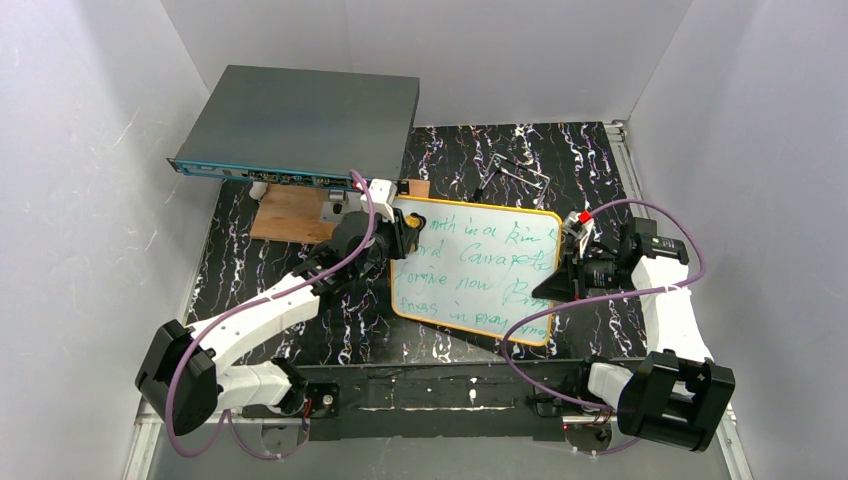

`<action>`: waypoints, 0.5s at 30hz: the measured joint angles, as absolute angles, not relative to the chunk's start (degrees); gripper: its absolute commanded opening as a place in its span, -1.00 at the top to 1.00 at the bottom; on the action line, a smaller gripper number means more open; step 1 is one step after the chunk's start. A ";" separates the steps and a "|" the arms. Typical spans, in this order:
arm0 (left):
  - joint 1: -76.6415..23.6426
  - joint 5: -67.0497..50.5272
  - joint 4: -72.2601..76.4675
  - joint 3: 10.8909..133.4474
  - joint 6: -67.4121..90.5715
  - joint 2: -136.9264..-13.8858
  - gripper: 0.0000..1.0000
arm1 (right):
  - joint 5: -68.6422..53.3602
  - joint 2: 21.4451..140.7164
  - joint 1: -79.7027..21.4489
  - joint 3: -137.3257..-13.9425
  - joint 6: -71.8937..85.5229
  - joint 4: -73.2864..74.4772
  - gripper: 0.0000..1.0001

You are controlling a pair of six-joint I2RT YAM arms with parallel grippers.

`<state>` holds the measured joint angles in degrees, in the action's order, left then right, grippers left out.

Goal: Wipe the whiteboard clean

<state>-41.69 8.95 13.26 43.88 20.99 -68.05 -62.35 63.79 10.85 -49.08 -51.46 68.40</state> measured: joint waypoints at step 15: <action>-41.89 10.68 14.37 39.75 24.12 -66.11 1.00 | -62.37 63.79 10.85 -49.08 -51.57 68.49 0.97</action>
<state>-41.89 10.68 14.37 39.75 24.12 -66.11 -62.37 63.79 10.85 -49.08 -51.57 68.49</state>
